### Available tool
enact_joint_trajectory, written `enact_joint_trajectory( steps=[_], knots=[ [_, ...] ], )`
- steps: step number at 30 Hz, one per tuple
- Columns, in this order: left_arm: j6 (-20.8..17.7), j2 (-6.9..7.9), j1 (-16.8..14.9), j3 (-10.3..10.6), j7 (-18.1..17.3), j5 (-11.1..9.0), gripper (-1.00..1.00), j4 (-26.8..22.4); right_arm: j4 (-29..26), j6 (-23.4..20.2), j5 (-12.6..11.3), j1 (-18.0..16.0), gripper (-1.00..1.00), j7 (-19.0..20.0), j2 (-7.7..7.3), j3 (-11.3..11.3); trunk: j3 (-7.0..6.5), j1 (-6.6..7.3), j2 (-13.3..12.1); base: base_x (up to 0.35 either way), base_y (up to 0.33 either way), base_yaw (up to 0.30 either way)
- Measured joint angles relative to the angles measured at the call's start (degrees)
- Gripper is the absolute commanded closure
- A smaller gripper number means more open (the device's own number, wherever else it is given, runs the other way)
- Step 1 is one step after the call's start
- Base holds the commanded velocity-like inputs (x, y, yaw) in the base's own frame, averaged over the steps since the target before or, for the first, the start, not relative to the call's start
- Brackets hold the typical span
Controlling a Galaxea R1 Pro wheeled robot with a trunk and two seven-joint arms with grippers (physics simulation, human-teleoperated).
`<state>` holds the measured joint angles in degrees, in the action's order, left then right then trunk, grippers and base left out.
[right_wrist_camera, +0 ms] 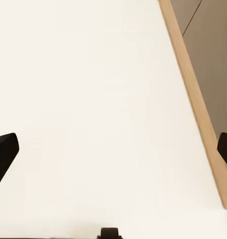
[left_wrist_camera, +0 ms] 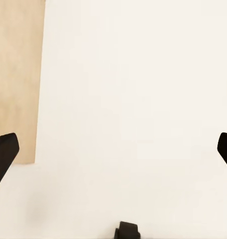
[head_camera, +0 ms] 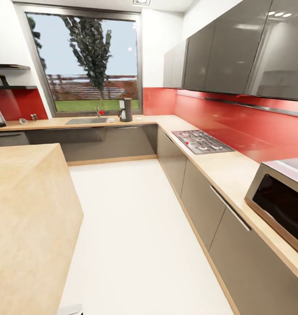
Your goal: Set up a coffee station on the kitchen countertop: keep the coffee maker on the countertop, move the bottle of coffee from the kitchen shelf to the counter next to the coffee maker, place a paper coffee filter on top of the coffee maker, put the saucer next to the coffee maker with the coffee cup on the saucer, and place the electric kettle next to the coffee maker.
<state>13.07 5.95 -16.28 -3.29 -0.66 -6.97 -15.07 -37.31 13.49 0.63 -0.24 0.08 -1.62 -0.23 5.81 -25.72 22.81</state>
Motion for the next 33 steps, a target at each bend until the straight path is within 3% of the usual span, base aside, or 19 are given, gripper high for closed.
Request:
enact_joint_trajectory(
  steps=[8, 33],
  knots=[
    [0.0, 0.06, 0.4, -0.1, 0.0, 0.0, -1.00, 0.2, 0.0, -0.1, -0.2, 0.0, -1.00, -0.2, -2.23, -0.1, 0.00, 0.00, 0.0, 0.334, 0.092, 0.000],
    [0.5, -0.11, 0.5, 0.1, 0.0, 0.0, -1.00, 0.5, 0.5, 0.0, -0.3, 0.0, -1.00, -0.3, -2.17, 0.0, 0.22, 0.00, 0.0, 0.334, 0.037, 0.053]
  ],
)
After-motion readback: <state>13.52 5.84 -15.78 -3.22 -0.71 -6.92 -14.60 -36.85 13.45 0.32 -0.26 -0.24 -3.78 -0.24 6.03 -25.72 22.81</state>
